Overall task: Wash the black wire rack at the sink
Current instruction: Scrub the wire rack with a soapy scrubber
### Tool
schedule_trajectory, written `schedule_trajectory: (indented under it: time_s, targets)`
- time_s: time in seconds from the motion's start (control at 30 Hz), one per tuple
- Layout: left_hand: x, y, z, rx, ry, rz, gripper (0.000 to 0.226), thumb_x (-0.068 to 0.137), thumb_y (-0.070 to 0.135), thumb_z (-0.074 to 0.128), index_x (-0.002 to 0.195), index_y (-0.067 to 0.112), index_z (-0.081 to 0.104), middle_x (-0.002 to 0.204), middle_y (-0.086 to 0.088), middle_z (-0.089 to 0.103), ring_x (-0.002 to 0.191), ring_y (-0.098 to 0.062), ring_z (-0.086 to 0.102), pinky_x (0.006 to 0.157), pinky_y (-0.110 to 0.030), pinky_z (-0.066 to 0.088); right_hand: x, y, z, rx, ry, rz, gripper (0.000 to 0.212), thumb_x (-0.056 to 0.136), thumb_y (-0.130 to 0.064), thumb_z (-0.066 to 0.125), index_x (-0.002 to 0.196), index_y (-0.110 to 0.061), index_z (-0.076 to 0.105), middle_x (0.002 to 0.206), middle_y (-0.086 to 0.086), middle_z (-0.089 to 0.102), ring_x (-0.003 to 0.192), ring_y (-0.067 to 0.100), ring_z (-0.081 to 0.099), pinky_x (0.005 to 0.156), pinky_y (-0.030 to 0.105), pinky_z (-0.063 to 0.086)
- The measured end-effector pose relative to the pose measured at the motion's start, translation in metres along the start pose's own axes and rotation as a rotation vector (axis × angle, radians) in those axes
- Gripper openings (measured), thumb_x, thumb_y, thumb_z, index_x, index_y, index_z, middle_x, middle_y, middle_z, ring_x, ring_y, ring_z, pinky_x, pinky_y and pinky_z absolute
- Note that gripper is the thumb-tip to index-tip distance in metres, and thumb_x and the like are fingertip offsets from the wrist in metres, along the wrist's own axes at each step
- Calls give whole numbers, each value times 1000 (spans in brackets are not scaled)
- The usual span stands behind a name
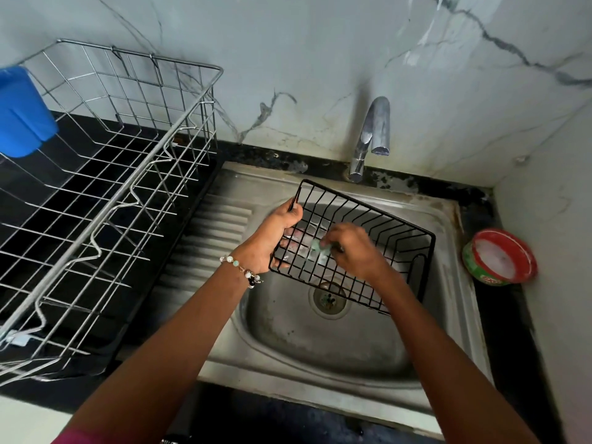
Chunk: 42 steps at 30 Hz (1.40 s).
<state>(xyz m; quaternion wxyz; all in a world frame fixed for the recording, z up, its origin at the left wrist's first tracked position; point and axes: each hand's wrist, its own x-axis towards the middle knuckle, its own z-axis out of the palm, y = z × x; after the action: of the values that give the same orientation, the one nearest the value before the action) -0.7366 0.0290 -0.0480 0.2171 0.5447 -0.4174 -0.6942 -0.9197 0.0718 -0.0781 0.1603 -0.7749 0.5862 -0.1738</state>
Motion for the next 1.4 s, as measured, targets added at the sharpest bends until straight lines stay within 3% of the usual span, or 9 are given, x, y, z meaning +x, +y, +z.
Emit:
schedule_trajectory:
  time_s: [0.1, 0.3, 0.53, 0.73, 0.87, 1.0, 1.13, 1.23, 1.4]
  targets:
    - [0, 4, 5, 3, -2, 2, 39, 83, 65, 52, 121, 59, 50, 126, -2, 56, 93, -18, 54, 65, -37, 45, 6, -20, 8, -6, 75, -2, 23, 82, 2, 63, 102, -6, 70, 105, 10, 63, 103, 25, 56, 89, 30, 46]
    - [-2, 3, 2, 30, 11, 9, 39, 89, 62, 48, 127, 54, 48, 128, -1, 57, 106, -20, 55, 75, -41, 46, -9, -3, -5, 143, -239, -126, 28, 74, 12, 65, 89, -10, 74, 99, 2, 69, 96, 12, 63, 82, 16, 49]
    - [-2, 3, 5, -31, -11, 1, 17, 91, 59, 49, 107, 57, 56, 98, 2, 59, 80, -13, 51, 68, -35, 45, -4, 10, 4, -36, 179, 268, 25, 84, 0, 61, 106, -9, 67, 109, 7, 56, 97, 18, 52, 87, 25, 45]
    - [-5, 4, 3, -26, 17, 12, 26, 93, 57, 48, 118, 53, 53, 99, 4, 57, 84, -13, 53, 71, -36, 44, -20, -5, 6, 70, -120, -99, 24, 76, 3, 71, 97, -9, 73, 103, 6, 65, 96, 19, 61, 83, 21, 48]
    - [-4, 1, -6, -79, 7, 9, 21, 90, 59, 51, 111, 56, 56, 80, 8, 56, 65, -7, 48, 65, -31, 42, -27, 19, -2, 47, 153, 245, 27, 77, 11, 62, 96, -4, 73, 102, 15, 65, 96, 29, 59, 86, 36, 49]
    - [-4, 1, -5, -112, -25, 4, 19, 89, 61, 52, 107, 58, 57, 79, 7, 52, 62, -5, 42, 60, -28, 39, -16, 9, 2, -18, 384, 527, 23, 89, -6, 58, 111, 0, 66, 116, 16, 57, 93, 19, 54, 81, 19, 42]
    - [-5, 1, 6, -28, 3, 23, 32, 92, 60, 47, 124, 55, 51, 98, 3, 62, 75, -10, 53, 60, -28, 43, 3, -25, 16, 56, 299, 440, 27, 91, -10, 58, 118, -4, 60, 123, 8, 50, 99, 13, 52, 86, 12, 37]
    - [-6, 1, 8, 24, 23, 27, 41, 91, 61, 46, 132, 53, 45, 121, 1, 59, 94, -17, 57, 64, -33, 45, 5, -35, 24, 30, 204, 166, 24, 85, 0, 63, 109, -2, 65, 113, 11, 59, 103, 24, 56, 92, 28, 49]
    - [-6, -2, -3, -21, 13, 37, 31, 93, 57, 48, 123, 55, 51, 89, 4, 59, 67, -8, 48, 56, -26, 41, -18, 0, 13, 53, 188, 324, 24, 88, -3, 58, 110, -8, 66, 113, 11, 57, 97, 17, 53, 86, 11, 39]
